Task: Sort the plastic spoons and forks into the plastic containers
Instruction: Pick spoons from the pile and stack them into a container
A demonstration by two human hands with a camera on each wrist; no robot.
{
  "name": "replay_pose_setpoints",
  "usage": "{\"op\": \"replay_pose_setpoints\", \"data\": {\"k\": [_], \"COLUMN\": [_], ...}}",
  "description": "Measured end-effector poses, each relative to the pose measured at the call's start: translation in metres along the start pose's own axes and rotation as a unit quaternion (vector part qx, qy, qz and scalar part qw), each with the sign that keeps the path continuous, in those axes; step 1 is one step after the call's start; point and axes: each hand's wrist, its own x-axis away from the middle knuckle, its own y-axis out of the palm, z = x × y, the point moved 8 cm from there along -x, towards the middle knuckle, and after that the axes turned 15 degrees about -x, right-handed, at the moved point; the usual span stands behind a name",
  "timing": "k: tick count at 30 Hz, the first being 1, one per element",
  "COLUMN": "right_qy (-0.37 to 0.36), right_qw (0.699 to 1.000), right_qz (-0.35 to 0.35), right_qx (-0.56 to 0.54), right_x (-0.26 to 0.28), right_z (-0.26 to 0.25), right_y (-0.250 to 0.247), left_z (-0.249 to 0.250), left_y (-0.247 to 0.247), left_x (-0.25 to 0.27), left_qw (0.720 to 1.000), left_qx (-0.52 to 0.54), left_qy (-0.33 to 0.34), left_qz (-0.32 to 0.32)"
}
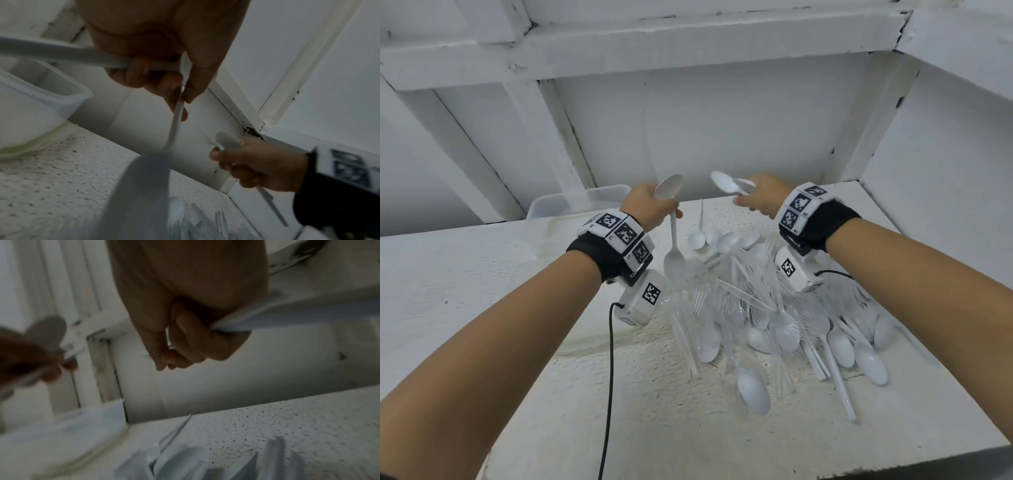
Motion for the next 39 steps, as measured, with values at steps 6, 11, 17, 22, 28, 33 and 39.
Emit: {"op": "replay_pose_setpoints", "data": {"k": [6,11,17,22,28,33,39], "right_qy": [-0.051,-0.032,0.003,-0.073,-0.127,-0.087,-0.056], "right_qw": [0.972,0.91,0.865,0.916,0.976,0.983,0.986], "right_qz": [-0.079,-0.164,-0.194,-0.182,-0.018,0.052,0.076], "right_qx": [0.215,0.379,0.462,0.35,0.178,0.156,0.135], "right_x": [-0.042,-0.088,-0.159,-0.056,-0.019,0.003,0.032], "right_z": [-0.024,-0.006,0.058,-0.023,-0.054,-0.02,0.031], "right_y": [0.066,0.121,0.152,0.119,0.024,-0.03,-0.052], "left_z": [-0.038,-0.07,-0.09,-0.083,-0.037,0.001,0.02], "left_y": [-0.03,-0.054,-0.056,-0.053,-0.029,0.054,0.124], "left_x": [0.003,0.01,0.017,0.012,-0.014,-0.049,-0.073], "left_qw": [0.994,0.979,0.976,0.977,0.991,0.964,0.982], "left_qx": [0.08,0.157,0.163,0.158,0.104,0.232,-0.145], "left_qy": [-0.07,-0.104,-0.116,-0.12,-0.072,-0.131,-0.013], "left_qz": [0.041,0.074,0.086,0.082,0.051,-0.019,-0.117]}}
